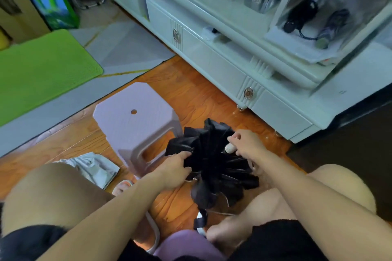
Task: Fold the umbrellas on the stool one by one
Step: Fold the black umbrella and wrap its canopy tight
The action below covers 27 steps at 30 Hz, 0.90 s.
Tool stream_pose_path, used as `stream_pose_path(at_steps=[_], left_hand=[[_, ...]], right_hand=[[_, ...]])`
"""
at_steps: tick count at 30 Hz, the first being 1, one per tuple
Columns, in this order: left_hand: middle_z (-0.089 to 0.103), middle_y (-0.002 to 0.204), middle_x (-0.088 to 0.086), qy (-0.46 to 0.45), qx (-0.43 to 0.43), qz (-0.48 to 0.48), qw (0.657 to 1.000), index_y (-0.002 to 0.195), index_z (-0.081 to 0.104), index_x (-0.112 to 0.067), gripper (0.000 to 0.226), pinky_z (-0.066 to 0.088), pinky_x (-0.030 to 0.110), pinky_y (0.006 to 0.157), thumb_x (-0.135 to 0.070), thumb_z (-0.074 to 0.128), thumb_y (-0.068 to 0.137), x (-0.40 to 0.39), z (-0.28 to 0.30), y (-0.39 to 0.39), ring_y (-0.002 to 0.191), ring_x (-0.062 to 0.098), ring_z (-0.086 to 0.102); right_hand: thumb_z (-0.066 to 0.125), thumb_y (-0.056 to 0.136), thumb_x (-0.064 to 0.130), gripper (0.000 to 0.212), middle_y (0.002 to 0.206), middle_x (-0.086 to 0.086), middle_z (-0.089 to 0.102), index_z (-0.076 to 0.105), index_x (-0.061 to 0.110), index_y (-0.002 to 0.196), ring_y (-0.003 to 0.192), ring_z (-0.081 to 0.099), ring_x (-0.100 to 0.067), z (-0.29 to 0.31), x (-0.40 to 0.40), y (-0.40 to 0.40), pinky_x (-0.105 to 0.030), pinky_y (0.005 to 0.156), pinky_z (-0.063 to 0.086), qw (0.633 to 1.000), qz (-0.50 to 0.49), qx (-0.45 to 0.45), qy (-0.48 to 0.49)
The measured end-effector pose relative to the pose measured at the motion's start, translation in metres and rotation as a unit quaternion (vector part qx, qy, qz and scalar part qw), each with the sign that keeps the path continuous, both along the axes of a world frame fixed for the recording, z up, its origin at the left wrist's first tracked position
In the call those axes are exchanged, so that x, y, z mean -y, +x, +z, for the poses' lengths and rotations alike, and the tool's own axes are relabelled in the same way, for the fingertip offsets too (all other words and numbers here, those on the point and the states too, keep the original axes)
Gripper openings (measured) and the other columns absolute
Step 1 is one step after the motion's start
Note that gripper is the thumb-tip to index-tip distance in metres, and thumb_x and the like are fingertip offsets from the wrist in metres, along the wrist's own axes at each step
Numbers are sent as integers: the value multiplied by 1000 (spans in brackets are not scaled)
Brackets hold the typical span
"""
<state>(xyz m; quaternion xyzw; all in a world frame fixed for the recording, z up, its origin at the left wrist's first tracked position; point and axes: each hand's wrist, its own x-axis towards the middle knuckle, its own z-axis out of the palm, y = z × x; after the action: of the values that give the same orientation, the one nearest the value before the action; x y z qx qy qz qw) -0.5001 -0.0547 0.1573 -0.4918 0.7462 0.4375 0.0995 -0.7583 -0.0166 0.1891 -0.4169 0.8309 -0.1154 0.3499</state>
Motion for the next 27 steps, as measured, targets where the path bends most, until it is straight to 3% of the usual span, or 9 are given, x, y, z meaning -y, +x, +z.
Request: stream_pose_path(at_steps=[3,5,8,11,15,18,23,25,27], left_hand=[[61,125,3,-2,-32,18,999,150,42,-16,53,32,3,71,-19,60,100,-14,26,-18,104,11,55],[59,132,4,-6,-64,17,998,156,32,-18,65,37,4,76,-27,63,99,-19,44,-36,106,13,59],[50,140,6,-46,-112,20,992,158,27,-29,85,50,28,99,-53,69,89,-19,78,-62,118,23,61],[59,125,5,-143,-172,49,973,142,44,-37,77,58,47,91,-71,65,76,-7,122,-74,102,28,68],[60,119,2,-359,-184,53,913,124,69,-21,36,45,39,103,-42,62,96,19,200,-54,114,22,55],[58,126,4,-411,-186,97,887,121,72,-19,29,39,41,111,-31,64,96,36,239,-14,122,24,51],[64,115,12,-332,-223,296,868,122,68,-20,35,49,43,100,-23,65,87,47,263,65,107,30,60],[65,104,14,-217,-254,375,865,141,52,-19,51,52,39,75,-17,65,92,42,261,90,78,31,61],[63,98,11,-96,-282,447,844,156,27,-25,69,55,42,71,-20,63,97,39,254,109,61,21,52]], right_hand=[[55,96,49,28,84,1,70,65,24,87,71,69,-22,39,-15,-16,-45,76,58,995,-35,-32,-90],[53,95,53,33,82,0,67,63,24,83,71,67,-24,72,-23,-22,-43,72,57,986,-56,-42,-152],[52,95,51,32,75,4,67,62,24,81,66,66,-22,130,-30,-27,-38,67,55,972,-70,-43,-222],[57,97,43,28,70,1,68,64,17,87,58,68,-20,192,-29,-31,-38,63,59,956,-101,1,-274],[59,99,34,28,70,-13,71,64,7,96,58,70,-28,249,-15,-24,-42,62,60,928,-141,92,-333],[59,100,29,25,85,-15,69,62,5,105,58,66,-22,268,0,2,-42,66,58,897,-151,191,-369],[55,101,13,19,91,-25,67,55,-2,114,56,59,-21,261,24,67,-35,62,56,832,-169,396,-349],[54,100,10,17,95,-28,68,56,-2,111,62,65,-25,244,31,90,-37,63,58,824,-166,427,-333],[55,99,10,18,96,-29,68,56,-2,111,64,69,-27,224,38,110,-38,63,57,816,-172,448,-321]])
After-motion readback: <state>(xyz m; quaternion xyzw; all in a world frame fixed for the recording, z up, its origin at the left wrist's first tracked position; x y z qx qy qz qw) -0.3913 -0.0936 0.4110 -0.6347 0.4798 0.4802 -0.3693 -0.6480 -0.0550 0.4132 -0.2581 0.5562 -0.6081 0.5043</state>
